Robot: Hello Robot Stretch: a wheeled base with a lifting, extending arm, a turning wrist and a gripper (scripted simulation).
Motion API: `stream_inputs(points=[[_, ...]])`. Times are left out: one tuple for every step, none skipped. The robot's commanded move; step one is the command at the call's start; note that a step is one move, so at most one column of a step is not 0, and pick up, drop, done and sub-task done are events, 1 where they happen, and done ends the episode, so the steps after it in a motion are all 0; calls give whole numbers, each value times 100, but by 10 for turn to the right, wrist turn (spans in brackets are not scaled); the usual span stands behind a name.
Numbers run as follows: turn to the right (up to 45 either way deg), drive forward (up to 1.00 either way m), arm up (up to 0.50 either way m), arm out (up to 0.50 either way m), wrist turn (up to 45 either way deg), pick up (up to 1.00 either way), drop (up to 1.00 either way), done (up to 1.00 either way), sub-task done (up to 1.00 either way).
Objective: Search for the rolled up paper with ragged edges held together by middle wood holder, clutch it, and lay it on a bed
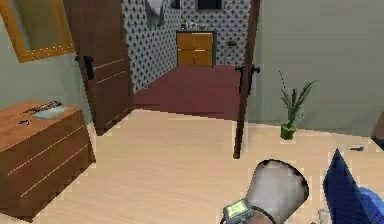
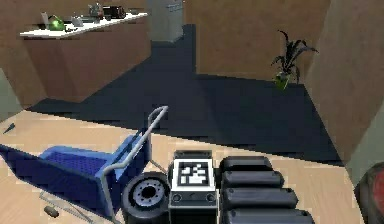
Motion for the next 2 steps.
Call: stream_inputs(points=[[0,100,0,0,0,0,0,0,0],[0,80,0,0,0,0,0,0,0]])
